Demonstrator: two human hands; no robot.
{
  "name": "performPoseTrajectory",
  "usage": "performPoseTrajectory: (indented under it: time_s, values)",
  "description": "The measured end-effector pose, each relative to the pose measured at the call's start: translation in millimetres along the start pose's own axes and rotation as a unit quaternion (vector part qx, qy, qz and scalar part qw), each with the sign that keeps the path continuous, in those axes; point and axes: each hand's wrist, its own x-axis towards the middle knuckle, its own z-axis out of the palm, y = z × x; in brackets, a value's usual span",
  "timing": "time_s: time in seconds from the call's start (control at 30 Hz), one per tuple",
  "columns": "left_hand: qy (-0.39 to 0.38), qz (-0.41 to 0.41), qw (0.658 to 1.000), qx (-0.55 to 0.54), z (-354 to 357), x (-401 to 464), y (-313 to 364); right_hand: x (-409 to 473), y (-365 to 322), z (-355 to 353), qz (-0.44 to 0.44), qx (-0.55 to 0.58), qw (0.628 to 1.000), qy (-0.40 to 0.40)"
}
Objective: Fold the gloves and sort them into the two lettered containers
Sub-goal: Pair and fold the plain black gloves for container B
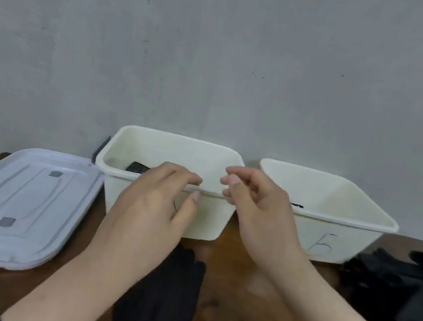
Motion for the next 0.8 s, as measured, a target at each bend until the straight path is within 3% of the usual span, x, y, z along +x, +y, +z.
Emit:
performPoseTrajectory:
  time_s: [0.2,0.3,0.43,0.63,0.8]
  values:
    - [-0.143,-0.028,0.987,-0.071,68.8,-50.1,82.3,-122.7,89.1,-75.5,0.089,-0.208,0.974,-0.028]
    - [-0.177,-0.066,0.974,-0.127,105.4,-73.6,114.7,-159.7,116.6,-111.3,0.091,-0.272,0.958,-0.025]
    - [-0.184,-0.138,0.960,-0.160,152.4,-101.0,133.7,-179.8,122.9,-139.3,0.093,-0.263,0.960,0.016]
    - [-0.227,-0.072,0.967,-0.092,169.2,-115.5,129.8,-193.1,123.5,-153.1,0.074,-0.214,0.972,0.055]
    - [-0.240,-0.033,0.968,-0.066,172.7,-116.0,125.0,-190.4,126.4,-177.5,0.026,-0.249,0.966,0.071]
